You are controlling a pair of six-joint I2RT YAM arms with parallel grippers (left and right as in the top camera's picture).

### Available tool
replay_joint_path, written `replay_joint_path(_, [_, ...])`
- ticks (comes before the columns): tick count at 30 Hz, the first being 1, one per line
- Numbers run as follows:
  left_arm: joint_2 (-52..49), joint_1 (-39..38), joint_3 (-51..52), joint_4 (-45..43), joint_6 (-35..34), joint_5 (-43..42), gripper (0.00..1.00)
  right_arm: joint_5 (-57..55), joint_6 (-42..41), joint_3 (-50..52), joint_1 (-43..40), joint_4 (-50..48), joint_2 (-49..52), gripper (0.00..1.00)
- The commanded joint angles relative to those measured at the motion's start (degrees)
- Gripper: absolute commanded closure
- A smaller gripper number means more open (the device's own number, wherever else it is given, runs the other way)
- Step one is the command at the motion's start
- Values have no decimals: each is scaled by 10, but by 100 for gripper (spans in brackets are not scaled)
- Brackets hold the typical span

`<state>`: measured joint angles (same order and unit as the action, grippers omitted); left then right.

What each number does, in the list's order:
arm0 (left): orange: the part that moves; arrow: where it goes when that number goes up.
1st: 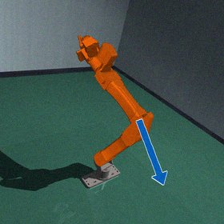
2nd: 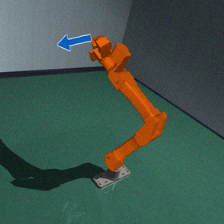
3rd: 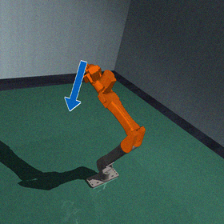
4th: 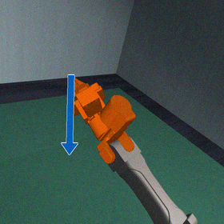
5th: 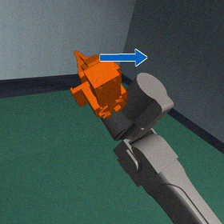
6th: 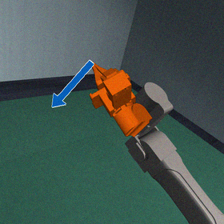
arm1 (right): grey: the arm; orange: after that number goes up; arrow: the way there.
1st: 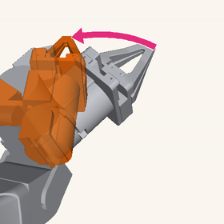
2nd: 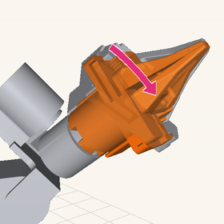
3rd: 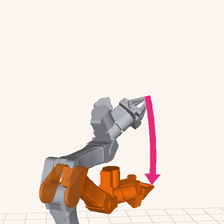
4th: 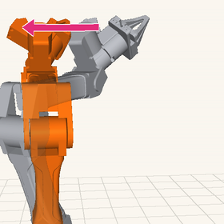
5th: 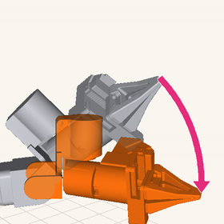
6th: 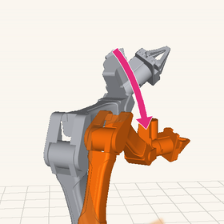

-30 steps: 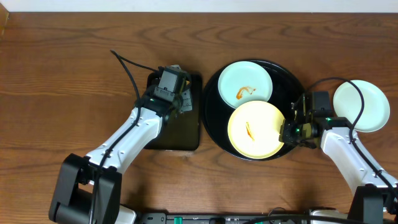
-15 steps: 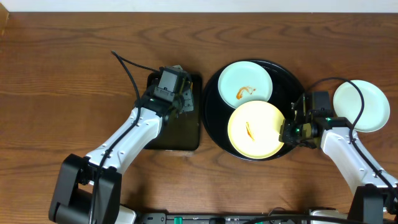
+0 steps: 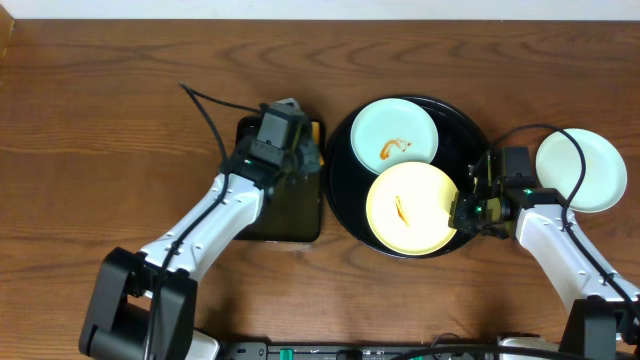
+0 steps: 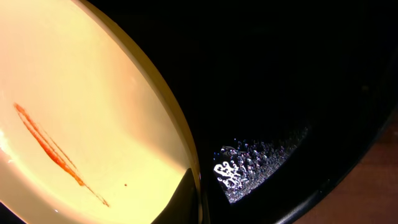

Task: Clean dirty plates on tray and stack at the side
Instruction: 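Scrub the yellow plate with the sponge in the left gripper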

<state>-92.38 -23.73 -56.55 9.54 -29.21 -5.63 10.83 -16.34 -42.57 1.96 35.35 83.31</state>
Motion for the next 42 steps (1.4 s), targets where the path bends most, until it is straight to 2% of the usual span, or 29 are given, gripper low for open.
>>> replay_joint_path(1, [-2,-34,2,-34,-10,-14,93,-4,-3,3,4,0,3,99])
replay_joint_path(7, [-19,-95,0,-62,-11,-18,92,-4,-3,3,4,0,3,99])
replay_joint_path(11, [-19,-151,-3,-63,-9,-61,93,-2,-3,3,4,-1,3,99])
replay_joint_path(21, [-25,-278,-2,-80,-9,-49,92,2,-3,3,4,0,3,99])
replay_joint_path(27, [-75,-292,-2,-107,-9,-56,93,2,-3,3,4,0,3,99])
replay_joint_path(32, [-119,-293,-2,-166,-10,-121,93,2,-3,3,4,1,3,99])
replay_joint_path(42, [-150,-291,-2,-160,-9,-99,93,2,-3,3,4,0,3,99])
